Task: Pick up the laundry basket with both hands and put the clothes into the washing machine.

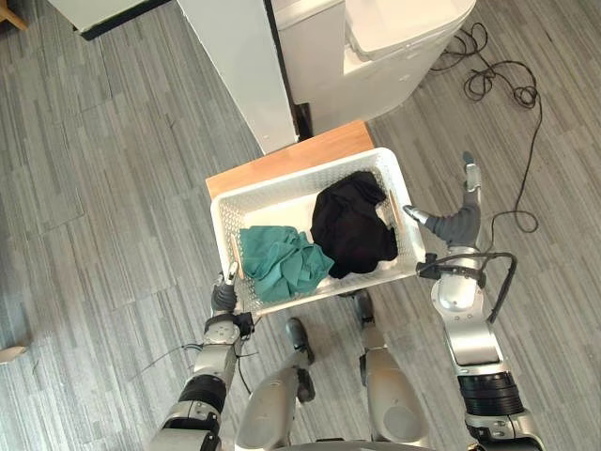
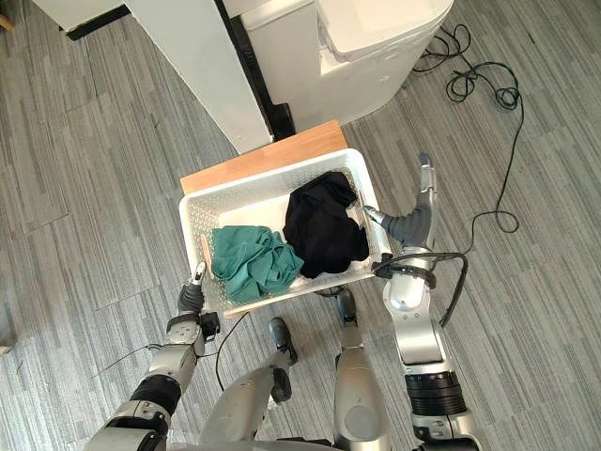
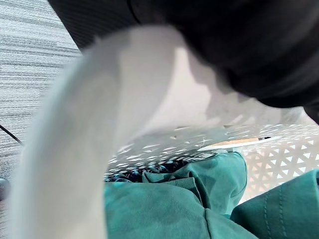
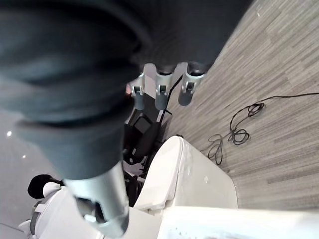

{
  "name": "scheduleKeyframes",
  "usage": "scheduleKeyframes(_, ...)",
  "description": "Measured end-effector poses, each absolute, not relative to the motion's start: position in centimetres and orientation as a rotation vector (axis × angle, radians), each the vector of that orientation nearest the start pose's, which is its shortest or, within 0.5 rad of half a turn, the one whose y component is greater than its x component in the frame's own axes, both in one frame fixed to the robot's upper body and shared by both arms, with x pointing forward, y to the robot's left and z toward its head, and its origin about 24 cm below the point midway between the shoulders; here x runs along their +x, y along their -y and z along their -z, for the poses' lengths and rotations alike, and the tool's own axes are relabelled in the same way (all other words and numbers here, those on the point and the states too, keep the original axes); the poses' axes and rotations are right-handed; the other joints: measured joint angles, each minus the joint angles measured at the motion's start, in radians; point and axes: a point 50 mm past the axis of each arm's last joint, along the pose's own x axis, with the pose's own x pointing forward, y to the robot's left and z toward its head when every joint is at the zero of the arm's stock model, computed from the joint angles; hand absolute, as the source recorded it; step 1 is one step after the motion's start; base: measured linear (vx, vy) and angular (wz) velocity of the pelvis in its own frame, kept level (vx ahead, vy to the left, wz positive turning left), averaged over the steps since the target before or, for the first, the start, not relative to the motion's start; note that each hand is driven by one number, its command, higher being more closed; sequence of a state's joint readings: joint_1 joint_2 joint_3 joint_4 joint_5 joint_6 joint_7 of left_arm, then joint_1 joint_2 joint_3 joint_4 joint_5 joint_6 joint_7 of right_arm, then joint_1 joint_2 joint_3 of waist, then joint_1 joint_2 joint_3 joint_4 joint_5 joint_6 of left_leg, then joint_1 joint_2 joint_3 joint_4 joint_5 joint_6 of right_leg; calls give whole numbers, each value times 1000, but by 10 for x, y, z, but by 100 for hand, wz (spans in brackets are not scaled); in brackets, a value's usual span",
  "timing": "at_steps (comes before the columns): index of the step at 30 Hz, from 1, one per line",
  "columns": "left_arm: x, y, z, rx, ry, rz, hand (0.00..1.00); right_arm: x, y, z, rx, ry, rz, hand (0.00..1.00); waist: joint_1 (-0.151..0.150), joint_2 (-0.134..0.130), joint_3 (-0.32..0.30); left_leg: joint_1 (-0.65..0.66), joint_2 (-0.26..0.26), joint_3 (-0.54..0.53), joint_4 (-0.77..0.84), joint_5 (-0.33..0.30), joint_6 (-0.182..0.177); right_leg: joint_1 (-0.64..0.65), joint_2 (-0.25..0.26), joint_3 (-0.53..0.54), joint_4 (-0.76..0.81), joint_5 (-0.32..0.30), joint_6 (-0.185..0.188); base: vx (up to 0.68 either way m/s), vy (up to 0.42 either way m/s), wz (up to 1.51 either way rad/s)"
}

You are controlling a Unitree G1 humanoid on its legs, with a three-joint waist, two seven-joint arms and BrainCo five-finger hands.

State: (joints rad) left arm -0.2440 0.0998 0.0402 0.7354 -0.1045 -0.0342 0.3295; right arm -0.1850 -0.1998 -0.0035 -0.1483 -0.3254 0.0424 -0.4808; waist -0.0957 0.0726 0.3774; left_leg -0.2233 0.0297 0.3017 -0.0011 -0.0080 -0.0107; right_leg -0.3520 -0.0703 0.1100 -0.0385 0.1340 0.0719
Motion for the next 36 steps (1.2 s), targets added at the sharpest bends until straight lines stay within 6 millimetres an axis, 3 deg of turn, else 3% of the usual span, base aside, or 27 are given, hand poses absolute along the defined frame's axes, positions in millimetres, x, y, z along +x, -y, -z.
scheduleKeyframes(7, 268, -189, 50, 55, -436, -368, 0, 275, 199, -128, -442, 379, 522, 0, 0, 1, 9, -3, -3, -2, 1, 1, 0, -3, -2, -2, 2, 0, 0, 0, 0, 0)
scheduleKeyframes(12, 269, -188, 49, 52, -428, -365, 0, 291, 205, -113, -446, 282, 523, 0, 0, 2, 16, -2, -8, -3, 1, 1, 1, -3, -4, -2, 3, 0, 0, 0, 0, 0)
scheduleKeyframes(17, 272, -185, 41, 73, -392, -350, 0, 303, 205, -112, -433, 251, 501, 0, 0, 6, 32, -5, -12, -4, 1, 2, 2, -6, -4, -2, 4, 1, 2, 0, 0, 0)
scheduleKeyframes(29, 291, -182, -25, 320, -125, -319, 0, 320, 206, -115, -484, 219, 430, 0, -1, 8, 68, -25, -19, -22, 1, 8, 9, -16, -18, -15, 3, 3, 3, 19, -12, 4)
scheduleKeyframes(36, 297, -179, -37, 372, -77, -306, 0, 327, 207, -96, -514, 120, 378, 0, 2, 18, 74, -31, -29, -27, 2, 11, 12, -21, -21, -16, 4, 4, 3, 0, -10, 2)
